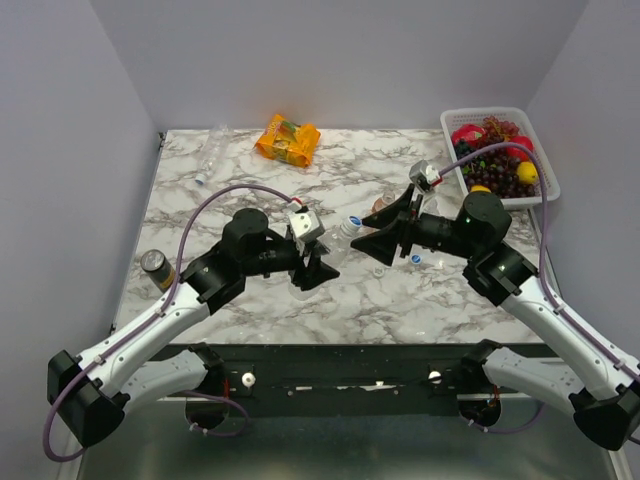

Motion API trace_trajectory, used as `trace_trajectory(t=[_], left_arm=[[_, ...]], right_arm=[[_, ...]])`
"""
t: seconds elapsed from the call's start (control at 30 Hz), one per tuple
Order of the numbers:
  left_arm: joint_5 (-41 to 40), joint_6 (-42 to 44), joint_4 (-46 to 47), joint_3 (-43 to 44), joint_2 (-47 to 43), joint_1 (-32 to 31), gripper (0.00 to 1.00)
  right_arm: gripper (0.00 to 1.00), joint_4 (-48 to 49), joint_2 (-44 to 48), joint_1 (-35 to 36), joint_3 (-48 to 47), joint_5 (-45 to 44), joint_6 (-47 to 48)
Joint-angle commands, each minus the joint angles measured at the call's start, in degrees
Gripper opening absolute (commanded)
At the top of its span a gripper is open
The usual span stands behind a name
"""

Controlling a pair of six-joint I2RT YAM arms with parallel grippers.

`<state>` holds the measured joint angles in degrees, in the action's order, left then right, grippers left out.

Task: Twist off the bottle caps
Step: Unscrew the bottle cap from the plastic bottle.

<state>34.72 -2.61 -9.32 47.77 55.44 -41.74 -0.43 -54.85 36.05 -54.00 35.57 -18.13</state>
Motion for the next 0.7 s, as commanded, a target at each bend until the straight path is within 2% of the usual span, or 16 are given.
trace_trajectory(t=[0.0, 0.07, 0.23, 0.4, 0.67], left_arm=[[-18.35, 1.91, -3.59, 1.97, -1.39, 0.08, 0.33], [-23.71, 2.26, -5.35, 2.5, -0.6, -0.27, 0.32], [-26.54, 2.26, -5.88, 2.5, -0.07, -1.68, 0.33], [-27.86, 2.26, -6.32, 2.59, 0.72, -2.47, 0.33], [-29.27, 4.11, -7.11, 2.94, 2.04, -3.26, 0.33]], right_arm=[[0.76, -3.61, 1.5, 0.33, -0.14, -14.34, -4.09], [0.73, -2.57, 1.76, 0.95, 1.34, -16.84, -7.44], [0.71, 5.78, 1.15, 2.18, 4.16, -21.76, -13.41], [0.65, 6.93, -3.23, 2.71, 1.88, -21.16, -14.65], [0.63, 8.34, -7.64, 3.41, -0.4, -21.16, -16.41]])
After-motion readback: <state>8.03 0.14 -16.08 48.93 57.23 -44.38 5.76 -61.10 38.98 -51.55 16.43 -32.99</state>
